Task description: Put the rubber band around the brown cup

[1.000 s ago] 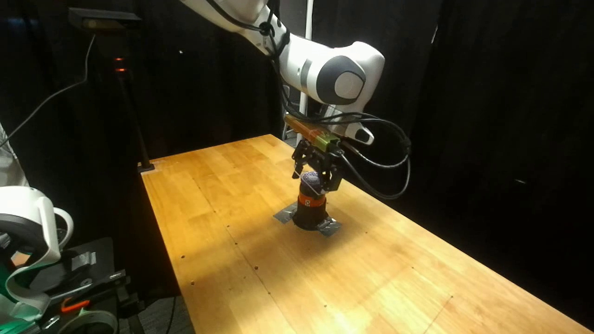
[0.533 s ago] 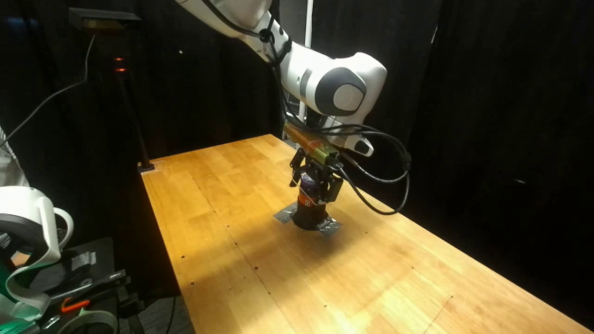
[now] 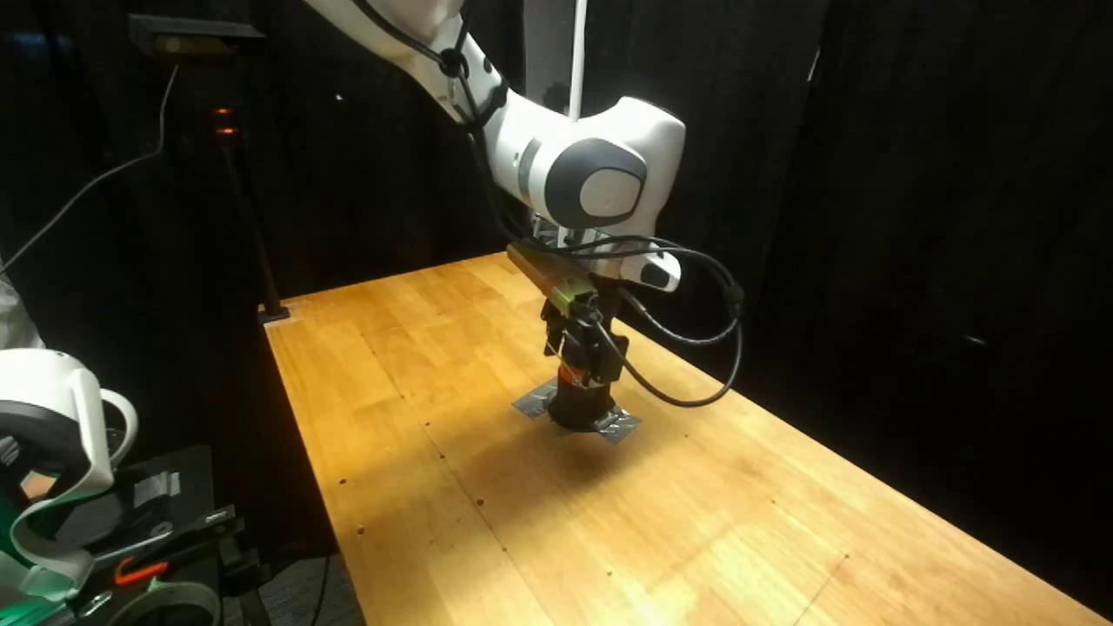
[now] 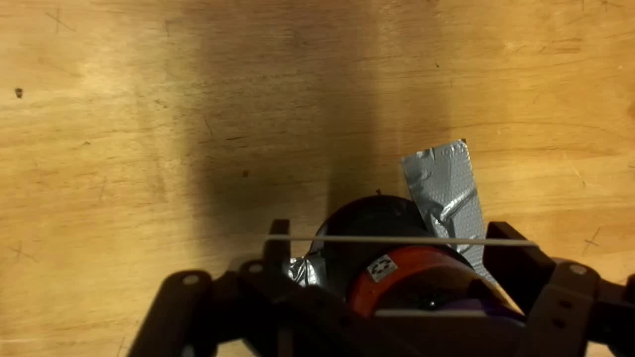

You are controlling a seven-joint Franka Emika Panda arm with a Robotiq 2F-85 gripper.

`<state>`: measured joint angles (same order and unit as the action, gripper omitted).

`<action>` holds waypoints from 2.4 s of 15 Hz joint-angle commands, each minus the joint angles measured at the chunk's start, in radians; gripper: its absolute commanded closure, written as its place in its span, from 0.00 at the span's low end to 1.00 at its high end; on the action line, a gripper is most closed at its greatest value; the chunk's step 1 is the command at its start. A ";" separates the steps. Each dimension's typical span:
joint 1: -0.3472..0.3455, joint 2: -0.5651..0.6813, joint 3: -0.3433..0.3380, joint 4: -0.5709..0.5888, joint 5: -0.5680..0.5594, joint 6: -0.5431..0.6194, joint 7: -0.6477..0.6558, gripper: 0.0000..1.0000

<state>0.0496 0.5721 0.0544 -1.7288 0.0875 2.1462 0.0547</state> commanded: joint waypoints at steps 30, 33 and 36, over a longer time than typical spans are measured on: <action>0.147 -0.193 -0.086 -0.436 -0.142 0.620 0.271 0.73; 0.129 -0.211 -0.075 -0.491 -0.120 0.703 0.251 0.90; 0.102 -0.216 -0.058 -0.546 -0.082 0.840 0.231 0.95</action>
<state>0.1805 0.3997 -0.0232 -2.1890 -0.0347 2.8684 0.3229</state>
